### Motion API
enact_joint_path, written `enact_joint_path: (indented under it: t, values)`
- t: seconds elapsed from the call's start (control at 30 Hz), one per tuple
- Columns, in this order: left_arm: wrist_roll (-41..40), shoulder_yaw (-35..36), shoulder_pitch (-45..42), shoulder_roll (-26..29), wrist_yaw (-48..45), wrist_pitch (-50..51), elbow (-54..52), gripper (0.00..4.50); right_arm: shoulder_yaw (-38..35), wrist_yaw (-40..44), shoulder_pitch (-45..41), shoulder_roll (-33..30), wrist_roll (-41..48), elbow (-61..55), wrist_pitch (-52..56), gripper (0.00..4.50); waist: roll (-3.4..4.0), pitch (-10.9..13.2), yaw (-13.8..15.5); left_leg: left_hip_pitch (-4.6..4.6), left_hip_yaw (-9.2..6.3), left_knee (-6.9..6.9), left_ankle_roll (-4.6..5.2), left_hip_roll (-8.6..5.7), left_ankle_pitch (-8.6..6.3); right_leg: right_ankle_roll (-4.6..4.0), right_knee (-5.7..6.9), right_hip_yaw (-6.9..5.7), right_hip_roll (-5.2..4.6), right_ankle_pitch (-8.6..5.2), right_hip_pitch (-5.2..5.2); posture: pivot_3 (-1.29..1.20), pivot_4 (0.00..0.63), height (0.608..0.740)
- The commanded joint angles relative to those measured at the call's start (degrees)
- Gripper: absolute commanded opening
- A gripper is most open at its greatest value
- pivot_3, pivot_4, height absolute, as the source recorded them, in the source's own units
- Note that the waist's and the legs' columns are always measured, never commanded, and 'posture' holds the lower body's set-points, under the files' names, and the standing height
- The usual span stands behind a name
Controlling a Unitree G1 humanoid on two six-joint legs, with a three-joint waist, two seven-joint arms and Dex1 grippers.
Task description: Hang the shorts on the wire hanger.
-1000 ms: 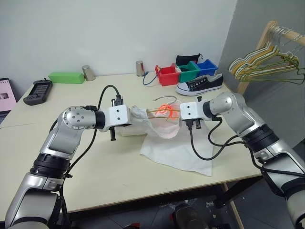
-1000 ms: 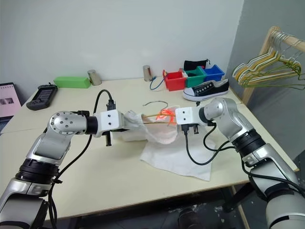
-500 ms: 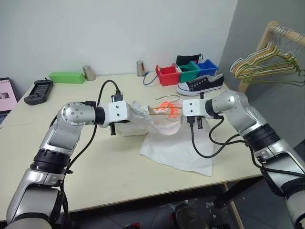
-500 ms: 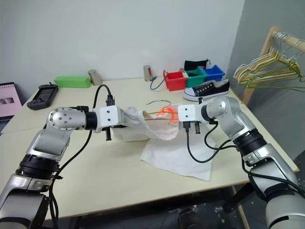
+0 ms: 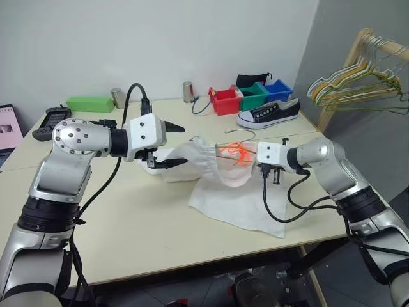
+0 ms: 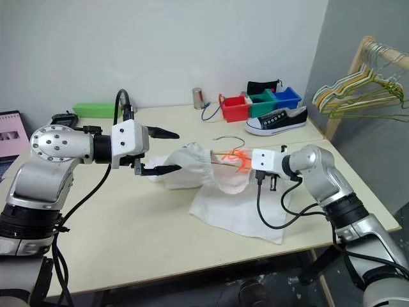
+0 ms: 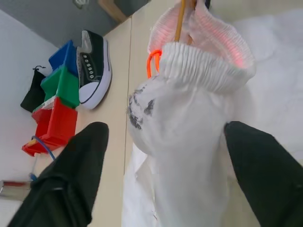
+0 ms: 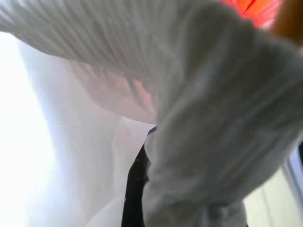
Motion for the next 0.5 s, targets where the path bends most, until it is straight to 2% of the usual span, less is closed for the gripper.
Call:
enact_joint_path:
  t: [0.03,0.27,0.37,0.5]
  values:
    - [-5.0,5.7,-6.0,-0.6,2.7,5.1,1.2,4.49,-7.3,-2.0,4.6,-0.5,3.7,-8.0,10.3,0.00,-0.03,0.0,0.1,0.00,0.00,0.01,0.00,0.00,0.00,0.00,0.00,-0.01,0.00,0.00,0.01,-0.30,0.000,0.740]
    - [-7.3,5.8,-4.6,-4.8,5.1,7.6,1.9,4.49,-19.8,-7.8,17.7,1.0,9.0,-22.4,31.9,0.00,0.26,-0.5,-0.3,0.05,0.01,0.00,0.00,0.02,0.00,0.00,-0.02,0.00,0.00,-0.01,0.08,-0.36,0.000,0.740]
    - [-8.5,4.6,-3.0,-9.5,7.2,9.0,-0.2,4.49,-24.1,-10.5,21.7,1.2,10.8,-26.5,38.5,0.00,0.27,-0.5,-0.3,0.07,0.03,0.02,0.00,0.02,0.00,0.00,-0.02,0.00,0.00,-0.01,0.11,-0.41,0.000,0.740]
    - [-8.6,0.9,-1.6,-18.4,11.8,9.2,-2.5,4.49,-33.0,-16.3,23.6,3.8,12.6,-28.5,48.0,0.00,0.33,-0.7,-0.9,0.07,0.07,0.05,-0.01,0.01,-0.01,0.00,-0.06,0.02,-0.02,-0.01,0.15,-0.45,0.001,0.740]
